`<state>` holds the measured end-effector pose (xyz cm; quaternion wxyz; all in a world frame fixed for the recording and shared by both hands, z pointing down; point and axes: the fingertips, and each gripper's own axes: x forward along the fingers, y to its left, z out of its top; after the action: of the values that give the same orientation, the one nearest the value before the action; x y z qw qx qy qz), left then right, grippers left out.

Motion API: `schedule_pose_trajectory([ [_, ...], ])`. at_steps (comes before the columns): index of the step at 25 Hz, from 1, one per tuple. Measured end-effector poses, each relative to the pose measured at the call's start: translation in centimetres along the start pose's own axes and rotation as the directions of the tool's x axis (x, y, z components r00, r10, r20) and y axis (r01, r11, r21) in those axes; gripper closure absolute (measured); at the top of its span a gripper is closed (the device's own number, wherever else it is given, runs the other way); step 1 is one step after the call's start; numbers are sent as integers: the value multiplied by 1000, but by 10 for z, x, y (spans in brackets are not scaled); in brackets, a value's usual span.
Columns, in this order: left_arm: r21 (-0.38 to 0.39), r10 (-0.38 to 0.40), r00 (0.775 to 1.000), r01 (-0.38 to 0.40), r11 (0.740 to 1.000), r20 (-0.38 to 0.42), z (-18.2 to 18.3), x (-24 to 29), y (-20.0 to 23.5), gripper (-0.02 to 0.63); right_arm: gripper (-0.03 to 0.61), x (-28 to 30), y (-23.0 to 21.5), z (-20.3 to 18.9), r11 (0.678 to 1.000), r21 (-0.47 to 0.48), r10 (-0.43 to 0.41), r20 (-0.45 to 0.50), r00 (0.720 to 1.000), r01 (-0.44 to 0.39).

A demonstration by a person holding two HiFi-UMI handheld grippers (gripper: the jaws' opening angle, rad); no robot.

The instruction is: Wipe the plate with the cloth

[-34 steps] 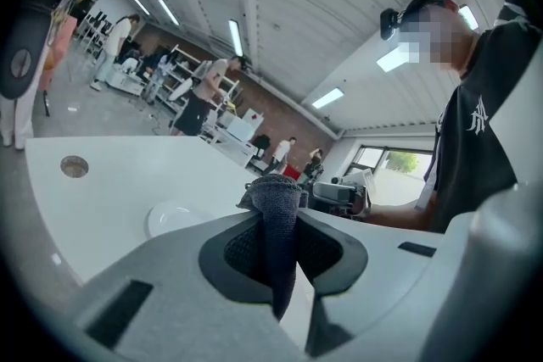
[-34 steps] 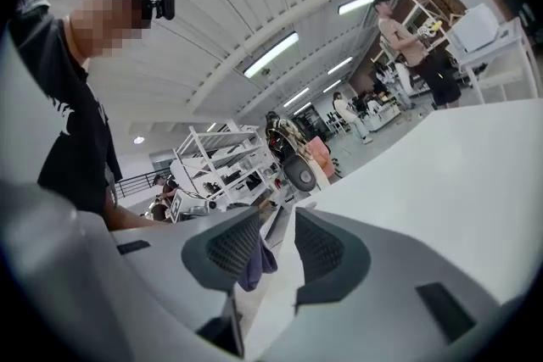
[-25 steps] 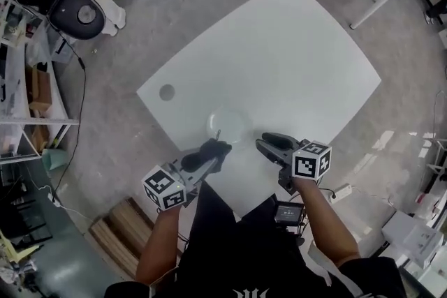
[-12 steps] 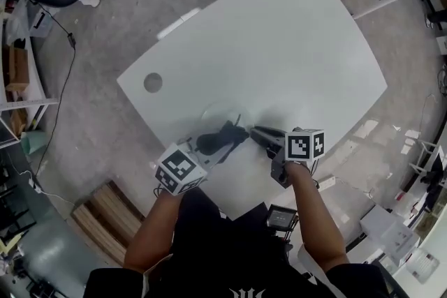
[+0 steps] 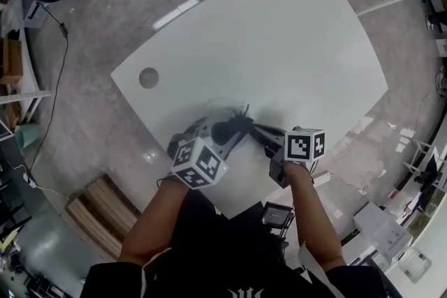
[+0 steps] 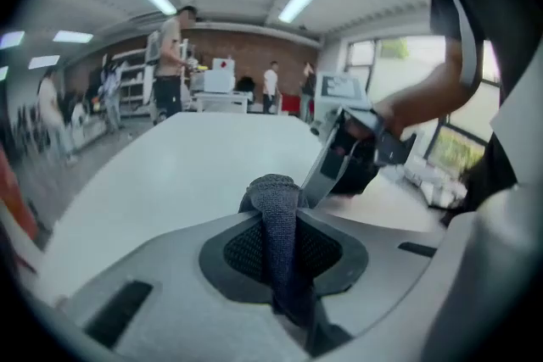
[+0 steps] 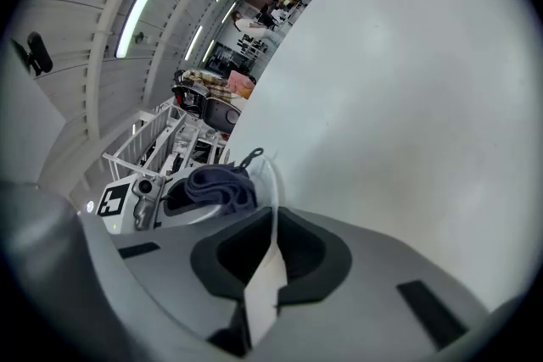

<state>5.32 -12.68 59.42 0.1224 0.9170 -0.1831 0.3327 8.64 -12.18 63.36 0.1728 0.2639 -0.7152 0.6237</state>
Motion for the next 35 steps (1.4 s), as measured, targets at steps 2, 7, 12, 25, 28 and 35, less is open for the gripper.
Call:
schedule_pose_trajectory([
  [2,216,96,991,-74,974,-91,-5,12,6,563,559,1,0,-1,1000,2,-10,7,1000,10],
  [7,435,249,964,-186,881,-92,-6,15,24,563,558,2,0,0,999,-18,-44,29,999,45],
  [12,419,307,946,-237,877,-107,-21,-5,46,563,558,-1,1,-1,999,-13,-52,52,997,53],
  [25,385,253,946,-162,909,-200,-63,-56,8,563,560,-2,1,6,996,11,-91,117,989,90],
  [28,391,190,959,-96,915,-209,-61,-46,-21,563,560,-2,0,7,995,14,-97,126,987,96],
  [35,366,123,972,-42,930,-201,-38,-6,-38,563,560,-2,-1,8,994,0,-104,141,984,105],
])
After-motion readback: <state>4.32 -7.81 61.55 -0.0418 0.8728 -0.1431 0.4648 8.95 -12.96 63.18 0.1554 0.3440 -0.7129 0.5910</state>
